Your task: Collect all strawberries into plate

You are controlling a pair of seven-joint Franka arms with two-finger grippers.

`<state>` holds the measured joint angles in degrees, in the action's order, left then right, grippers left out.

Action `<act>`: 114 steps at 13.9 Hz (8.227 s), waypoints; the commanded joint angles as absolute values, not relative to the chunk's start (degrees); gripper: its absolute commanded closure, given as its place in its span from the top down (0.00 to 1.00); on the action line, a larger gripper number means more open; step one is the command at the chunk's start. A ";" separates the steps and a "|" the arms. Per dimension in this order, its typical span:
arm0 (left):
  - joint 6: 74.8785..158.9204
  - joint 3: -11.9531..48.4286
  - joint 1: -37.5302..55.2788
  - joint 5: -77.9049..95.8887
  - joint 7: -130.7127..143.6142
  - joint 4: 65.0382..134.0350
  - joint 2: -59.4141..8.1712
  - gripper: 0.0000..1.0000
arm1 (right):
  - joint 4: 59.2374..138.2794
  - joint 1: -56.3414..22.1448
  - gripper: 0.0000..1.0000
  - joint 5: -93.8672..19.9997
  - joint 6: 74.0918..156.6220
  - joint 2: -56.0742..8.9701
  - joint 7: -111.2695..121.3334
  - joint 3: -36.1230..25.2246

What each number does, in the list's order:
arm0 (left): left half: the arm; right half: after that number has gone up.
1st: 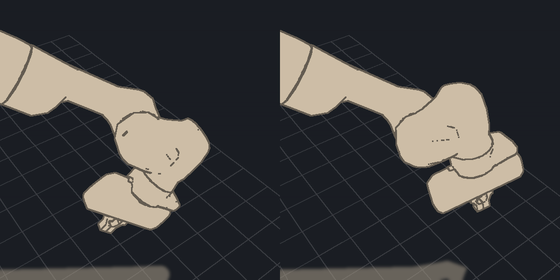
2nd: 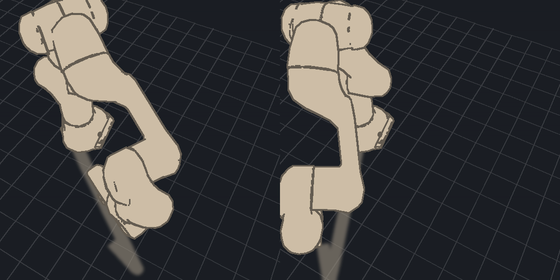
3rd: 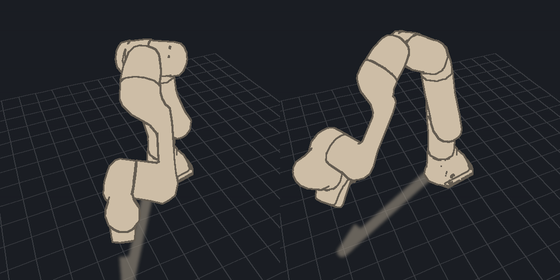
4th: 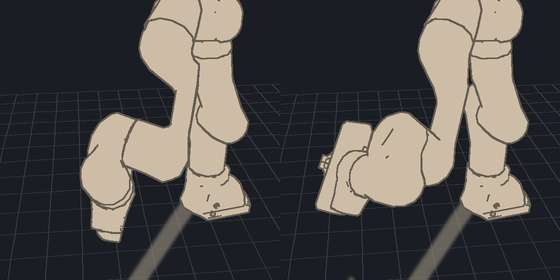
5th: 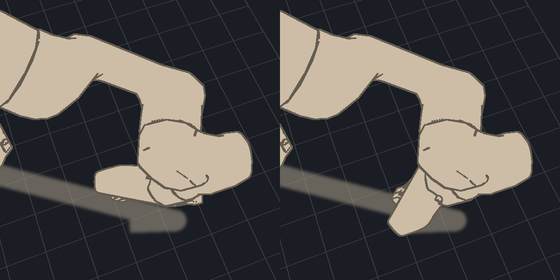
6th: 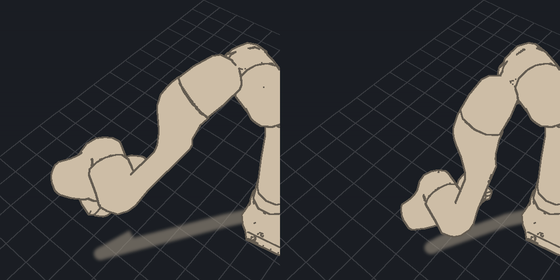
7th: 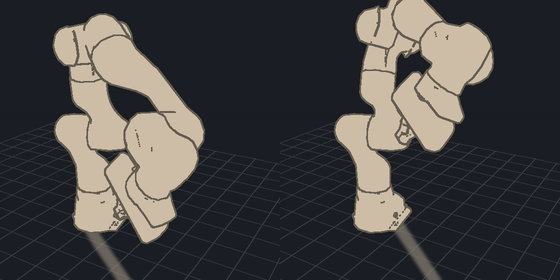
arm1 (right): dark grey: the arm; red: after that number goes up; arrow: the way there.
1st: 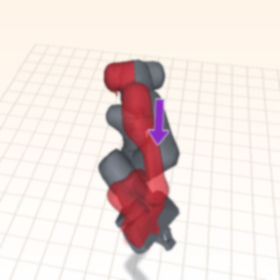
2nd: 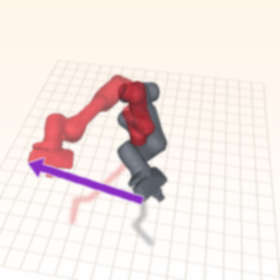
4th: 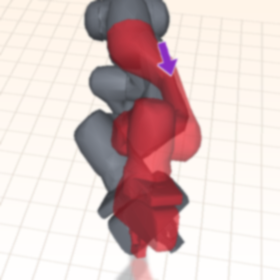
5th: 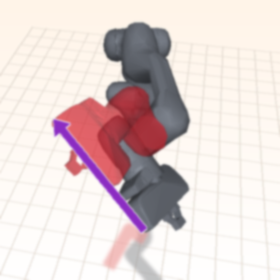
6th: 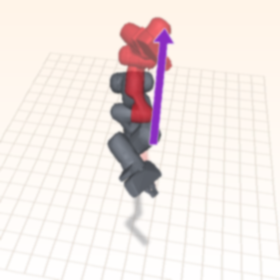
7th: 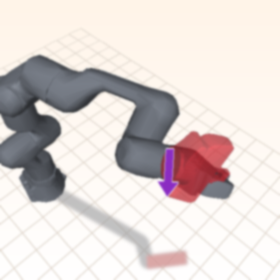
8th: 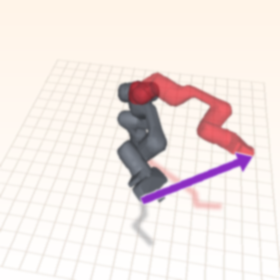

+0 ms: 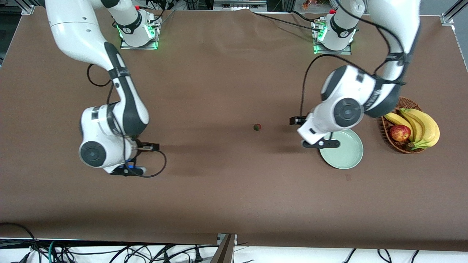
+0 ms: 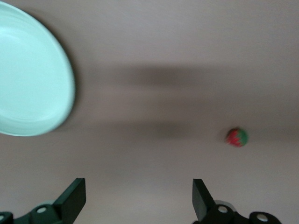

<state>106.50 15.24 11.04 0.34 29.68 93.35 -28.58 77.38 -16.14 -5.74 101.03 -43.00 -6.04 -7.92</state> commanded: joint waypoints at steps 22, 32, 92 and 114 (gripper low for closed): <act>120.00 14.24 21.81 -8.79 40.90 92.55 -37.55 0.03 | 97.73 -16.61 0.31 -6.06 111.71 -38.67 3.25 -12.57; 108.72 14.85 0.81 -8.70 -22.71 94.04 -29.71 0.06 | 84.74 -20.56 0.16 -18.54 109.51 -39.11 -12.71 -5.29; 146.52 24.52 8.62 -23.91 45.09 108.37 -36.40 0.00 | 107.95 -41.22 0.00 -25.74 111.98 -37.88 15.73 -37.88; 131.12 38.15 -36.12 -22.06 -25.93 107.84 -38.40 0.15 | 67.42 -55.89 0.00 -33.93 149.49 -59.22 -43.14 -9.84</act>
